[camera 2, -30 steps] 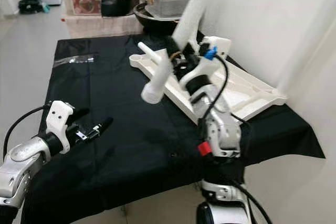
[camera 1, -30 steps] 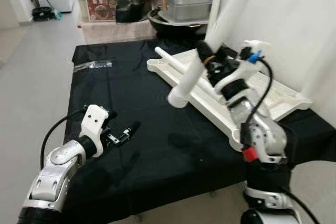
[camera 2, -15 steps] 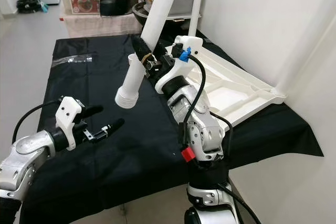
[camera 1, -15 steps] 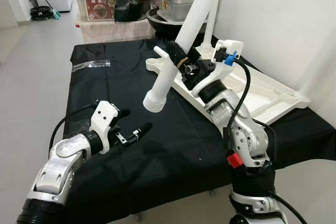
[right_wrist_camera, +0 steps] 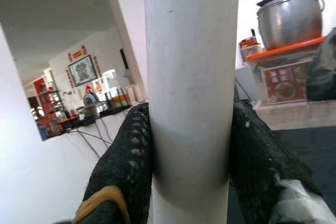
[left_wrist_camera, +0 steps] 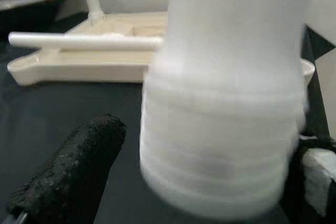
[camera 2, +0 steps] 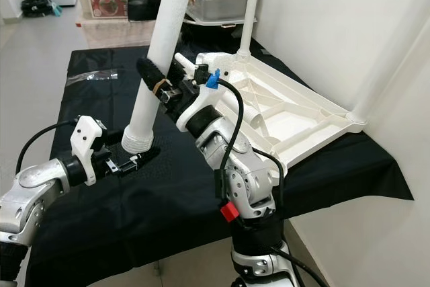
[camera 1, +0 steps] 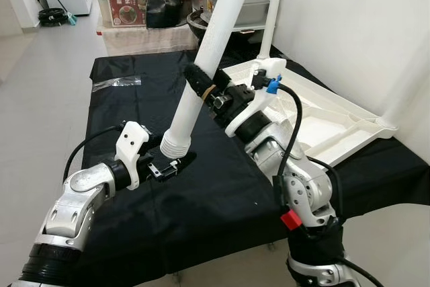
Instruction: Building children table
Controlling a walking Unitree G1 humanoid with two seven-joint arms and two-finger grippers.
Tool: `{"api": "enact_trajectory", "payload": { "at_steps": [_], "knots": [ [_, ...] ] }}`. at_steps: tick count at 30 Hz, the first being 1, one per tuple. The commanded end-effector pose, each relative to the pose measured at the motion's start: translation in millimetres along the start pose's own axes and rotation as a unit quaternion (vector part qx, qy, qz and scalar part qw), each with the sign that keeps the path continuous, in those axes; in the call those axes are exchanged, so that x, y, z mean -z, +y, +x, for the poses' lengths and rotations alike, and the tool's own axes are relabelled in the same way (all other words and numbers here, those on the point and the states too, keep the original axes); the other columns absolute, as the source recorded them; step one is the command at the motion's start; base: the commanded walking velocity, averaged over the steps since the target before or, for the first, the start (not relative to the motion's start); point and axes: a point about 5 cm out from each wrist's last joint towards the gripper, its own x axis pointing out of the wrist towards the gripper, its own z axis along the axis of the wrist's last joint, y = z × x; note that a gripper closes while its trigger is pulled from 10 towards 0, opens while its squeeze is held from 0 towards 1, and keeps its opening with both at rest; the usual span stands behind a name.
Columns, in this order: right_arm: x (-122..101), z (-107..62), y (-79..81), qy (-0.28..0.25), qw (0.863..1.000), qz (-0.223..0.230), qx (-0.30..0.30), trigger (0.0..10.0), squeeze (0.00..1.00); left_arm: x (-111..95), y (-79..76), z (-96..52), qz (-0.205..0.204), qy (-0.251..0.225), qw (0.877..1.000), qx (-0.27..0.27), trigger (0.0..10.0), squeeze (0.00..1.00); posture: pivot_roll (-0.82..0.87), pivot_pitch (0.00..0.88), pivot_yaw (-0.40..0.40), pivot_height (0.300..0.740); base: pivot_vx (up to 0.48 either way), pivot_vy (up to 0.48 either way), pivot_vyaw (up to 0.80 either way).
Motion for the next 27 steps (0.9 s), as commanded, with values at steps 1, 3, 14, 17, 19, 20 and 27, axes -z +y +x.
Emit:
{"api": "enact_trajectory", "payload": {
  "at_steps": [1, 3, 14, 17, 19, 20, 27],
  "knots": [
    [-0.6, -2.0, 3.9, -0.001, 1.000, 0.002, -0.009, 0.0, 0.00, 2.7, -3.2, 3.8, -0.010, 0.005, 1.000, 0.012, 10.0, 0.00, 0.01, 0.000, -0.049, 0.740, 0.000, 0.000, 0.00],
    [0.7, -2.4, 4.1, 0.002, 1.000, 0.003, -0.008, 0.0, 0.00, 1.4, -3.9, 5.5, -0.010, 0.002, 1.000, 0.016, 10.0, 0.00, 0.01, 0.000, -0.049, 0.740, 0.000, 0.000, 0.00],
    [2.5, -3.1, 5.0, 0.007, 1.000, 0.003, -0.006, 0.0, 0.00, 4.9, -5.7, 6.8, -0.010, -0.003, 1.000, 0.024, 0.0, 0.00, 0.00, 0.000, -0.050, 0.740, 0.000, 0.000, 0.00],
    [2.2, -3.1, 4.9, 0.007, 1.000, 0.003, -0.006, 0.0, 0.00, 6.2, -5.5, 6.3, -0.005, 0.000, 1.000, 0.023, 0.0, 0.00, 0.00, 0.000, -0.050, 0.740, 0.000, 0.000, 0.00],
    [1.2, -3.0, 5.2, 0.005, 1.000, 0.002, -0.007, 0.0, 0.00, 8.4, -5.2, 5.4, -0.004, 0.006, 1.000, 0.019, 0.0, 0.00, 0.00, 0.000, -0.051, 0.740, 0.000, 0.000, 0.00],
    [1.2, -3.0, 5.2, 0.005, 1.000, 0.002, -0.007, 0.0, 0.00, 8.4, -5.2, 5.4, -0.004, 0.006, 1.000, 0.019, 0.0, 0.00, 0.00, 0.000, -0.051, 0.740, 0.000, 0.000, 0.00],
    [1.8, -1.8, 2.2, 0.019, 1.000, -0.004, -0.001, 0.0, 0.00, 10.6, -5.0, 5.1, 0.005, 0.021, 1.000, 0.017, 2.4, 0.00, 0.01, 0.000, -0.054, 0.740, 0.000, 0.000, 0.00]
  ]
}}
